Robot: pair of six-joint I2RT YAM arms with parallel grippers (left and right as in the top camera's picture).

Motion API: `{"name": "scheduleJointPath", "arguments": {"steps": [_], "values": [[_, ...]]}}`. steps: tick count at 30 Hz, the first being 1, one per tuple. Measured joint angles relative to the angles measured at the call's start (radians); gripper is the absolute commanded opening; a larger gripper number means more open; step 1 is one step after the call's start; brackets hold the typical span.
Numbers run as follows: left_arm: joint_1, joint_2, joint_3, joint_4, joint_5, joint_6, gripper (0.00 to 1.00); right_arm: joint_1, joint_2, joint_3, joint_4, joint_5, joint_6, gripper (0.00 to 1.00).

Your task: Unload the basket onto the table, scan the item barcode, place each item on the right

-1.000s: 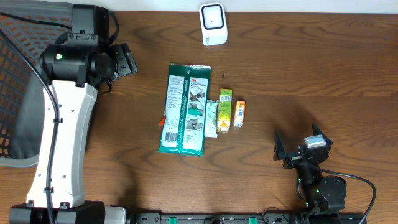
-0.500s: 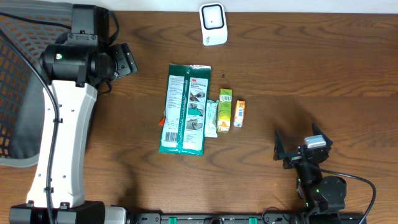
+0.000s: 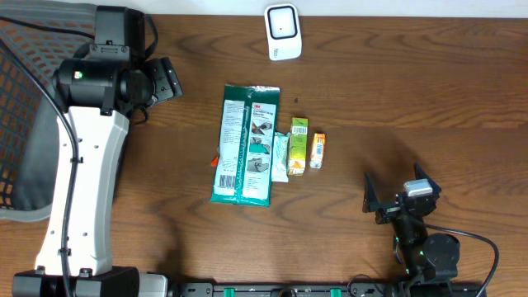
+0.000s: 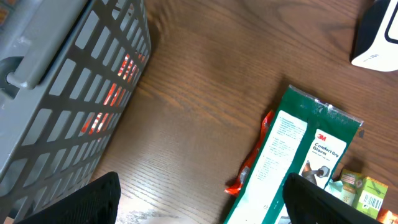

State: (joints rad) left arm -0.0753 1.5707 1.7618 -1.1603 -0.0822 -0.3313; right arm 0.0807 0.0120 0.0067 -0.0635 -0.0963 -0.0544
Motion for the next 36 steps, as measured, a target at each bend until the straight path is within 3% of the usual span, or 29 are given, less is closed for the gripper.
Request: {"name": "scheduleJointPath", "arguments": {"steps": [31,36], "values": [[0.000,0.000,0.000,-0.001,0.000,0.000,0.84,0.000,0.001,0.000,0.001,-0.006,0.040,0.99],[0.000,0.000,0.000,-0.002,0.000,0.000,0.84,0.000,0.009,0.065,-0.132,-0.006,0.059,0.99]]}}
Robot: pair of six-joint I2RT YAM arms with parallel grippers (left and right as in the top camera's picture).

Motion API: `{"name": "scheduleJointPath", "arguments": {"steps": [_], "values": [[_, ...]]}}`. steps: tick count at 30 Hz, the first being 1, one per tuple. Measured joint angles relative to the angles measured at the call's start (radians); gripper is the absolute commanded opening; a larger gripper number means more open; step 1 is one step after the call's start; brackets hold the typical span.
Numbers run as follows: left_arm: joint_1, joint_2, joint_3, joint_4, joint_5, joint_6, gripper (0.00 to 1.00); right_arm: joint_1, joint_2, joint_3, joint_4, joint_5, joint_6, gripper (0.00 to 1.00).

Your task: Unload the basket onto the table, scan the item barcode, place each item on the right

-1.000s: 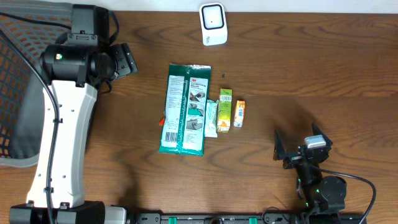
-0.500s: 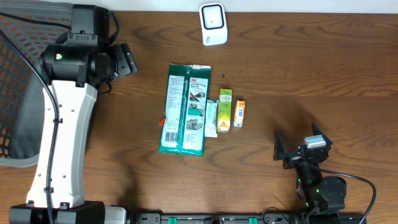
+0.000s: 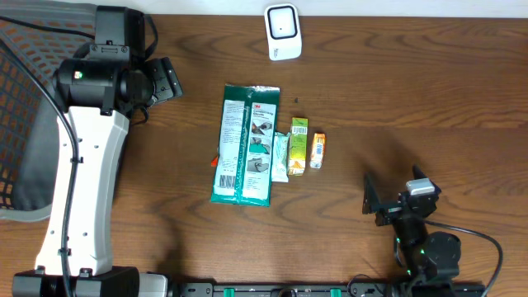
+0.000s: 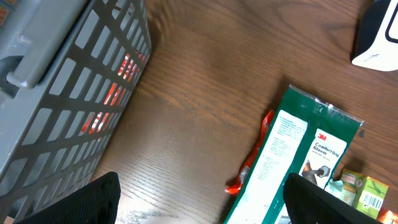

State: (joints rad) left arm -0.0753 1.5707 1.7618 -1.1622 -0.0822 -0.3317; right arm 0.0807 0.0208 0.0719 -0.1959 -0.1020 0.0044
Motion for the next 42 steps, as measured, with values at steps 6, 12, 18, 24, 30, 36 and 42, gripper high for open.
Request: {"name": "scheduleJointPath", "arguments": {"steps": [6,12,18,24,30,36,42], "values": [[0.000,0.000,0.000,-0.001,0.000,0.000,0.84,0.000,0.103,0.246,-0.167,-0.001,0.010,0.99],[0.000,0.000,0.000,-0.002,-0.002,0.000,0.84,0.000,0.340,0.565,-0.361,-0.013,0.011,0.99],[0.000,0.000,0.000,-0.001,-0.003,0.000,0.84,0.000,0.655,0.921,-0.601,-0.039,0.011,0.99],[0.000,0.000,0.000,-0.002,-0.003,0.000,0.84,0.000,0.982,1.314,-0.892,-0.089,0.015,0.99],[0.000,0.000,0.000,-0.001,-0.003,0.000,0.84,0.014,1.199,1.507,-0.984,-0.216,0.014,0.99],[0.000,0.000,0.000,-0.001,-0.003,0.000,0.85,0.029,1.332,1.515,-1.003,-0.390,0.028,0.47],[0.000,0.000,0.000,-0.001,-0.003,0.000,0.85,0.099,1.436,1.500,-1.003,-0.339,0.111,0.53]]}}
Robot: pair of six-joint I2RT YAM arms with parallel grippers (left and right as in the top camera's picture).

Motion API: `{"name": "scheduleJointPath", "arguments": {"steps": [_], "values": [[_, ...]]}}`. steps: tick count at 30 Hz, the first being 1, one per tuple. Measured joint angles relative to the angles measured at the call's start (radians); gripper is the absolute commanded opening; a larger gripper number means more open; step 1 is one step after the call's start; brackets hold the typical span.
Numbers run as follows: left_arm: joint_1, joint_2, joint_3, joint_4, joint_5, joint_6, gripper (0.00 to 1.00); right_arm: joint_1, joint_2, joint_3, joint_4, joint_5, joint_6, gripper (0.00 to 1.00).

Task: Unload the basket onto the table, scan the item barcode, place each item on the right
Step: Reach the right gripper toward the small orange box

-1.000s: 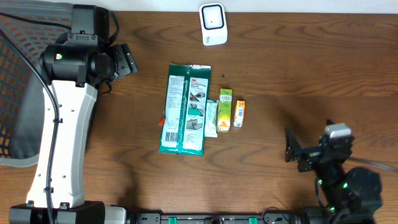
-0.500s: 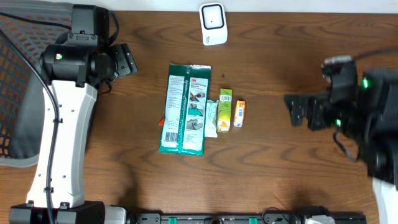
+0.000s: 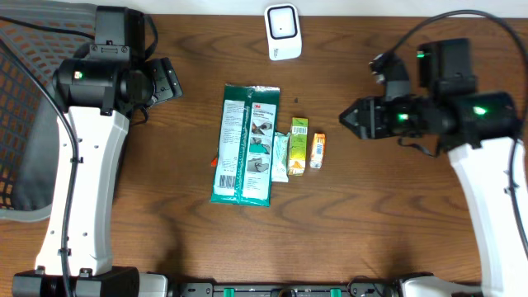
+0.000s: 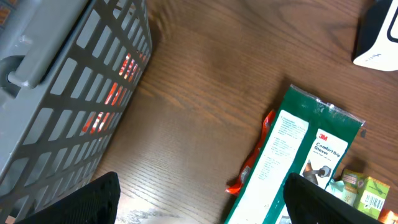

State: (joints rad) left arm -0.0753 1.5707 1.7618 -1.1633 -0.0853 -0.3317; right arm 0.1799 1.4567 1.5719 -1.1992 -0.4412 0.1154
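A green 3M glove package lies at the table's middle, also in the left wrist view. Right of it sit a pale green packet, a green box and a small orange box. The white scanner stands at the far edge. My left gripper is open and empty, up and left of the package. My right gripper hangs just right of the orange box, pointing at it; its jaws are too dark to read.
A grey slatted basket stands at the table's left edge, with something red inside. A red wrapper pokes out from under the package's left side. The left arm spans the left of the table.
My right arm was folded low at the near right edge; now it is stretched out at the right, gripper beside the orange box. The left arm and the items have not moved.
At both earlier moments my right arm rested folded at the near right with its gripper open, and my left gripper hung open near the basket. Now only the right arm has shifted, reaching towards the row of small items.
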Motion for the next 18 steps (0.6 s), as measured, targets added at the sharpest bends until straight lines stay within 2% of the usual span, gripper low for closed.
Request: {"name": "scheduleJointPath", "arguments": {"steps": [8,18], "values": [[0.000,0.000,0.000,0.000,0.000,0.000,0.85,0.081,0.131,-0.032,0.035,0.159,0.127,0.55],[0.000,0.000,0.000,0.000,0.000,0.000,0.85,0.115,0.297,-0.036,0.051,0.208,0.175,0.52]]}}
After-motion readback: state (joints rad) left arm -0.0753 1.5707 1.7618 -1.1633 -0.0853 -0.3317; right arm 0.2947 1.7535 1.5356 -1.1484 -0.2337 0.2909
